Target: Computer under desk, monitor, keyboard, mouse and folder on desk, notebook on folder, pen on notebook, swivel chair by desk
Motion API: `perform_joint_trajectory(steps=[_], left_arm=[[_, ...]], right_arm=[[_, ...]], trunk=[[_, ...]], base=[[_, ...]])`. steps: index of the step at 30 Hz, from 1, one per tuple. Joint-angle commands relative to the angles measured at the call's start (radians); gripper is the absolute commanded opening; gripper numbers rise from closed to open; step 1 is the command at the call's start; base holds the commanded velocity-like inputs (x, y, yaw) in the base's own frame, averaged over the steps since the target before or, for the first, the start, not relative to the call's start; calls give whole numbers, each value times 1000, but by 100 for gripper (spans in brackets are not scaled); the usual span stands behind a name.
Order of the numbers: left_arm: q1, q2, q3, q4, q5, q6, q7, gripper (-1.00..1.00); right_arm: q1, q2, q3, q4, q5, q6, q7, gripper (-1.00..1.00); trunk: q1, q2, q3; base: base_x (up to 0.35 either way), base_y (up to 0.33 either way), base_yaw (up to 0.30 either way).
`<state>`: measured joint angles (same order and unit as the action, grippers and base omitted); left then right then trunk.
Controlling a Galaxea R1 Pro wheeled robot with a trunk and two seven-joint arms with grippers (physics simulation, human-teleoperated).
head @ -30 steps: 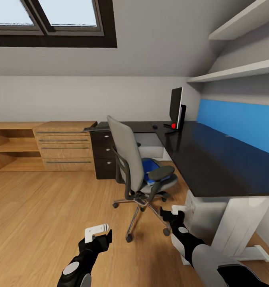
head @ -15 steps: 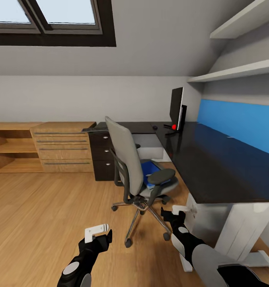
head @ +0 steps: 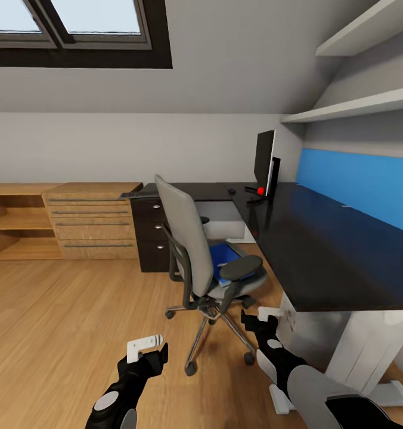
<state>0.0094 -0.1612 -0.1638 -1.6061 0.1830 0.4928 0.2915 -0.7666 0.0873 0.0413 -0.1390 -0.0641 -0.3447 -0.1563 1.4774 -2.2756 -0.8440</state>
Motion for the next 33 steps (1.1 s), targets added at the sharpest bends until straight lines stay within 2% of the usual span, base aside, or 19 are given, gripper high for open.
perform_joint_trajectory(steps=[1,33], left_arm=[[0,0,-1,-1,11,3,9,100],[0,0,-2,-1,12,3,9,100]], right_arm=[[-1,0,5,1,-7,-4,-3,100],[0,0,5,1,-6,-4,-2,100]], trunk=[[0,0,-1],[0,0,-1]], base=[[15,0,0],[110,0,0]])
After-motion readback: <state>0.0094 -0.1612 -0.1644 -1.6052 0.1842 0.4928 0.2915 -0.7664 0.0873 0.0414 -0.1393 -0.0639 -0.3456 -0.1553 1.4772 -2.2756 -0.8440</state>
